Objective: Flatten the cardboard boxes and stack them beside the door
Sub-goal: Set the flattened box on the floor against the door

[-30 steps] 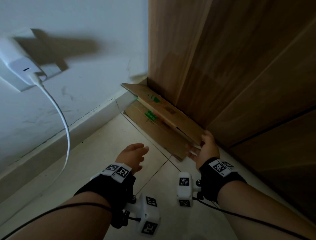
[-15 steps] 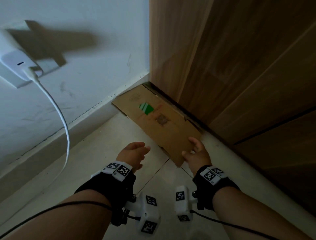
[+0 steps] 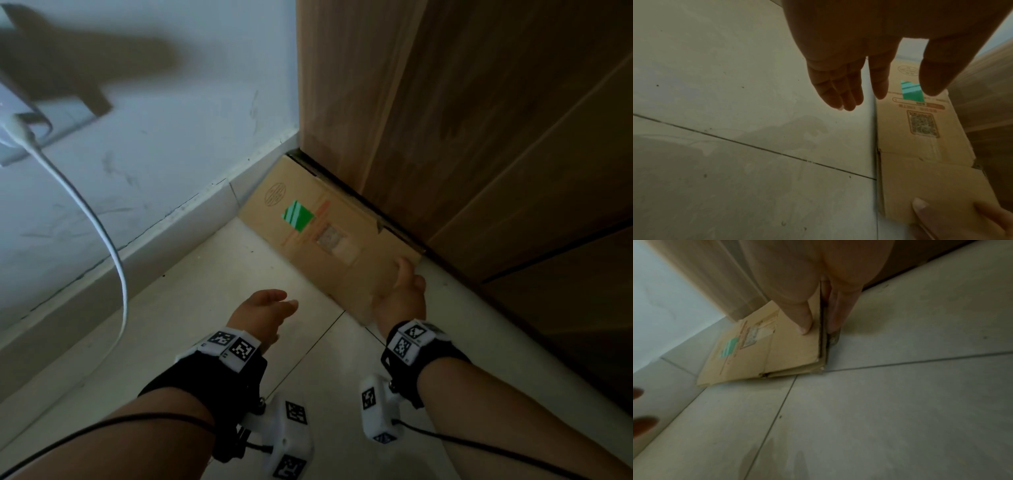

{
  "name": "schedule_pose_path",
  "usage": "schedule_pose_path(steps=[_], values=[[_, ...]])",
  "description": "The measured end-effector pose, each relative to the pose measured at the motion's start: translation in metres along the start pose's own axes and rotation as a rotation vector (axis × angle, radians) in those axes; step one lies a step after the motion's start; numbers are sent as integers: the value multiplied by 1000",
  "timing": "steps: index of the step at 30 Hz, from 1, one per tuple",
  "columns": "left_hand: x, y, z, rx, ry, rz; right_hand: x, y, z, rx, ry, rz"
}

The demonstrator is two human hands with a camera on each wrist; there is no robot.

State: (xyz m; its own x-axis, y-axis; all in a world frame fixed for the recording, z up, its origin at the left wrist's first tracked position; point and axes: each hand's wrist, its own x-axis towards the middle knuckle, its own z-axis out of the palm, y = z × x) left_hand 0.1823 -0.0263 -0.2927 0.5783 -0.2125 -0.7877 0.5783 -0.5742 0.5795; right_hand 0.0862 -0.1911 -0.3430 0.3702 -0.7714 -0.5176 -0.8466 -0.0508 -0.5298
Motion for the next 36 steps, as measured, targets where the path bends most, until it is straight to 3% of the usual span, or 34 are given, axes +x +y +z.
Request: schedule_pose_path(steps=[9, 15, 21, 26, 36], values=[[-1, -5, 4, 17, -16, 19, 15, 0, -9, -3, -42, 35], [2, -6, 3, 21, 1, 21, 26, -2, -19, -431, 15, -36], [3, -9, 4, 17, 2, 10, 26, -2, -6, -732, -205, 51], [5, -12, 3, 0, -18, 12, 47, -18, -17, -832, -239, 135], [8, -8, 4, 8, 1, 22, 21, 4, -16, -288, -48, -35]])
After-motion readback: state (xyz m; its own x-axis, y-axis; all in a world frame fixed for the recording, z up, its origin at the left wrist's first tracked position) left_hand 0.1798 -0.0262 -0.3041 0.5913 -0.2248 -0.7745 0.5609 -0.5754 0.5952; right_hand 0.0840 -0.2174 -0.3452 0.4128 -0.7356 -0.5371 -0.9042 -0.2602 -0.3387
